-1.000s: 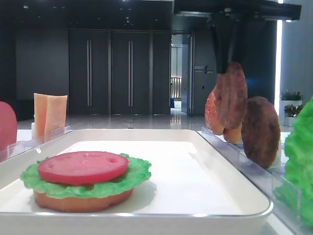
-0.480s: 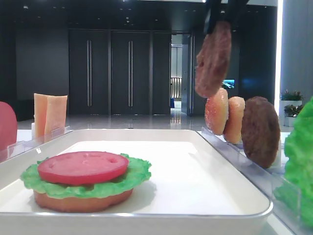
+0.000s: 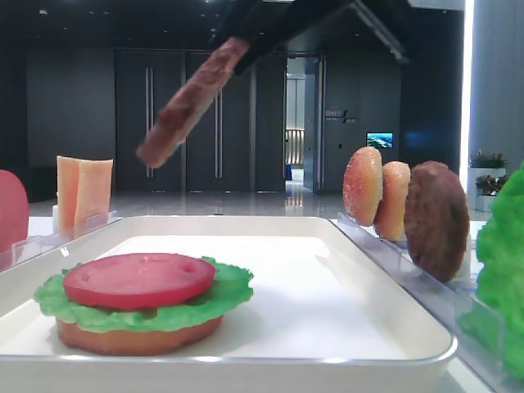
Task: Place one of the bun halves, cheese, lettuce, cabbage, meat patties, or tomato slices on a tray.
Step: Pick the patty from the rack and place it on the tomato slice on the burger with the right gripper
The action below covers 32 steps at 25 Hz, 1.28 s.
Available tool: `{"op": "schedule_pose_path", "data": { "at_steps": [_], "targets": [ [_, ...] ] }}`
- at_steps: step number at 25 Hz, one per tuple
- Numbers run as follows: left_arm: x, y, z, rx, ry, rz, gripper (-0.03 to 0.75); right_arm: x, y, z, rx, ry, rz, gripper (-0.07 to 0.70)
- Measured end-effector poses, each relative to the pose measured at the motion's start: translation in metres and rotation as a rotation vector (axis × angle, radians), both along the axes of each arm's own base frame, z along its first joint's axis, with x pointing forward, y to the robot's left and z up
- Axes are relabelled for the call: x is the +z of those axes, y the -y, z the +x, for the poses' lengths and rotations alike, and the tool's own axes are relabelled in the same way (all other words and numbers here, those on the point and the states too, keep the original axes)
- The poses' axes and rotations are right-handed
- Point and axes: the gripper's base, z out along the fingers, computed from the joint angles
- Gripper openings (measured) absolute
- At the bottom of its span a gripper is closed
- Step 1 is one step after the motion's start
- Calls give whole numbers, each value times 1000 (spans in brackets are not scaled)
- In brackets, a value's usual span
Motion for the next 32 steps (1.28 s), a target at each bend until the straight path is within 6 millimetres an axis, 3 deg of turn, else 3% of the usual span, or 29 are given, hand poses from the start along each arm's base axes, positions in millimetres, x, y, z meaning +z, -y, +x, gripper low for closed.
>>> {"op": "schedule_pose_path", "data": {
  "at_steps": [8,23,32],
  "targets": [
    [0,0,0,0,0,0,660,-33,-2,-8,-27,16,182,111],
    [0,0,0,0,0,0,660,-86,-18,5,-17,-63,220,111],
    [0,0,0,0,0,0,660,-93,-20,6,-4,-70,216,111]
  ]
}}
